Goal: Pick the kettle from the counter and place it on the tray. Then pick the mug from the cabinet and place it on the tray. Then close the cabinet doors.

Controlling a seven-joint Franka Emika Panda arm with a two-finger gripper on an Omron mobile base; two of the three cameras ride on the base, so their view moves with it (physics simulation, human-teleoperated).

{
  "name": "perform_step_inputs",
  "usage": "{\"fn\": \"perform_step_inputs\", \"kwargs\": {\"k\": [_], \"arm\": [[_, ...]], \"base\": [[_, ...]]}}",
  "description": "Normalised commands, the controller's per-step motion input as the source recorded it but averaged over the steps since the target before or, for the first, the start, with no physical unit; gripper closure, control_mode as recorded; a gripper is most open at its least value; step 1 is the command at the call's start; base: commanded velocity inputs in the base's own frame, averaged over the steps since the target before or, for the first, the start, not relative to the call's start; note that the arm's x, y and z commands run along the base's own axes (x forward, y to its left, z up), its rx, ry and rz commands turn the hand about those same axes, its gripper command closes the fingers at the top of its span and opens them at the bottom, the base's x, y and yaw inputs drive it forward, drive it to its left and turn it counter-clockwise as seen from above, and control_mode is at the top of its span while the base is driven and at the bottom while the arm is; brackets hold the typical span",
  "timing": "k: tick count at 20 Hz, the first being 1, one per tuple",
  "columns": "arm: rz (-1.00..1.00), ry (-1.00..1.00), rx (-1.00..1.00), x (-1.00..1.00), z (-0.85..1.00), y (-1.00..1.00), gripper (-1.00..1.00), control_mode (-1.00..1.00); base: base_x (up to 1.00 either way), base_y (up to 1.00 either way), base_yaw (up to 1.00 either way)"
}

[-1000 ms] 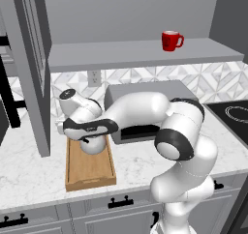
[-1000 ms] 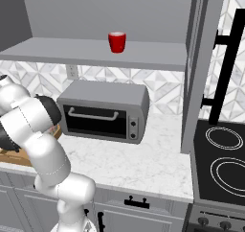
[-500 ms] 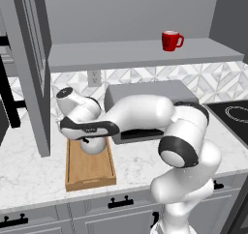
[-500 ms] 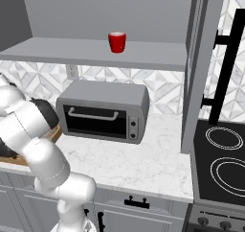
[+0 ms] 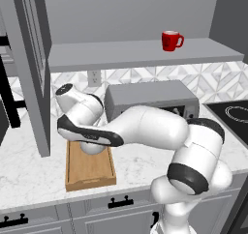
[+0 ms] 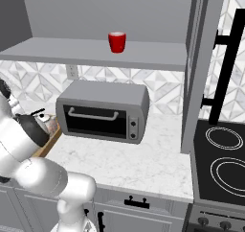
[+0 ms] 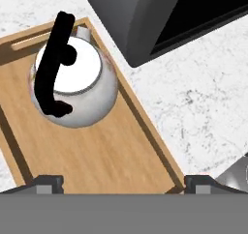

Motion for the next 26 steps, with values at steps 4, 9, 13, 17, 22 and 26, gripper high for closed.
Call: {"fn": "perform_step_inputs", "kwargs": {"k": [4,9,13,17,22,26], "arm": [[0.0,-0.01,0.04,-0.53,0.05,-0.93,-1.0,-1.0],[0.0,0.0,0.06,-0.34,0.01,-1.0,-1.0,-1.0],[0.0,0.0,0.03,-0.16,0.19,-0.93,-1.0,-1.0],[0.0,-0.05,0.0,-0.09,0.34,-0.86,-1.0,-1.0],[0.0,-0.12,0.0,-0.1,0.49,-0.81,-1.0,-1.0],[0.0,-0.16,0.0,-0.01,0.55,-0.7,-1.0,-1.0]], "base": [[0.0,0.0,0.0],[0.0,0.0,0.0],[0.0,0.0,0.0],[0.0,0.0,0.0],[0.0,0.0,0.0],[0.0,0.0,0.0]]}}
